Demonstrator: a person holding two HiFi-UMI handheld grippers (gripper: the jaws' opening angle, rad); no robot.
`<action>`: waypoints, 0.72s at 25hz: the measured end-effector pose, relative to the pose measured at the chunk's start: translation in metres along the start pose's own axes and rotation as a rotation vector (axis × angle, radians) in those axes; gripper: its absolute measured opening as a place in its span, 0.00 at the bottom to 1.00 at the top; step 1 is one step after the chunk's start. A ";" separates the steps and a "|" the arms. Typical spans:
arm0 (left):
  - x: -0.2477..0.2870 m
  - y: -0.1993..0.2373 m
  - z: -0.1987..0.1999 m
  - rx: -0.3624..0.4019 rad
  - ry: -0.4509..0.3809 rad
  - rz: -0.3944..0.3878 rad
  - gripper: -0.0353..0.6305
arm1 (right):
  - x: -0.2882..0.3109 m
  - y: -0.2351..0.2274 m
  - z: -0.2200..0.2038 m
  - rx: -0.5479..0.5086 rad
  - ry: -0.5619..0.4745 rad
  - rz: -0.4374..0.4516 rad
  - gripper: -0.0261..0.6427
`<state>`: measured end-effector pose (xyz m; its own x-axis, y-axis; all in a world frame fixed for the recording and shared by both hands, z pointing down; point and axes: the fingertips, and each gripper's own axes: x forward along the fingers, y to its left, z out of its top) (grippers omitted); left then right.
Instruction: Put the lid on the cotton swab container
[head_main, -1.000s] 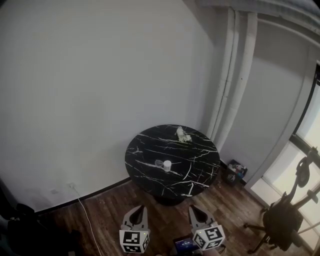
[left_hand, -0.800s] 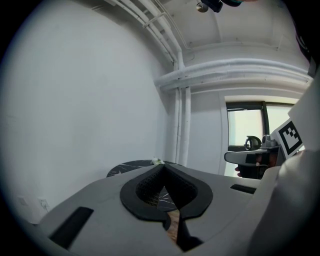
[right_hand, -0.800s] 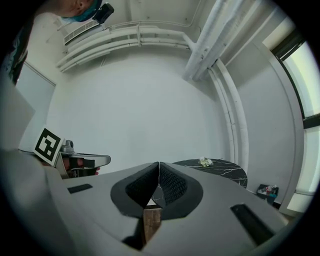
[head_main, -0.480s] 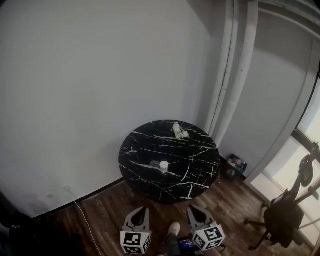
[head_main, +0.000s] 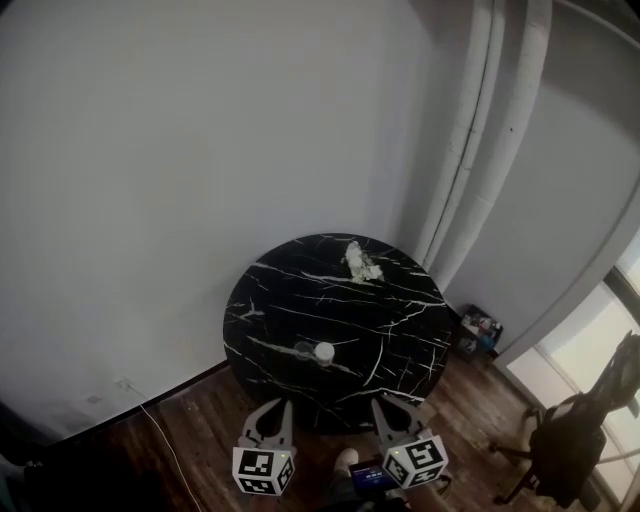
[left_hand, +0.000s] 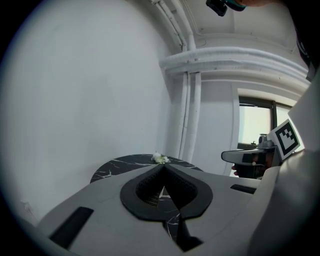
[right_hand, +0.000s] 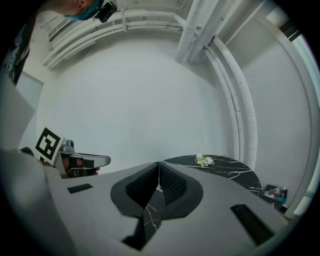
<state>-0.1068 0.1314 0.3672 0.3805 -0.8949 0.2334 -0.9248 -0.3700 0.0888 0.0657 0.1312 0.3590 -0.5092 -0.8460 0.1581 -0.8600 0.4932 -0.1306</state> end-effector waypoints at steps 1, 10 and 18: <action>0.012 0.003 0.002 -0.001 0.005 0.003 0.07 | 0.010 -0.008 0.002 0.001 0.003 0.004 0.07; 0.098 0.024 0.020 0.002 0.007 0.043 0.07 | 0.078 -0.071 0.023 0.005 -0.016 0.038 0.07; 0.118 0.030 0.023 -0.017 0.019 0.066 0.07 | 0.096 -0.100 0.029 0.030 -0.028 0.034 0.07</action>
<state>-0.0897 0.0086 0.3753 0.3184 -0.9124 0.2571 -0.9479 -0.3059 0.0887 0.1036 -0.0049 0.3584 -0.5363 -0.8346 0.1258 -0.8409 0.5155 -0.1648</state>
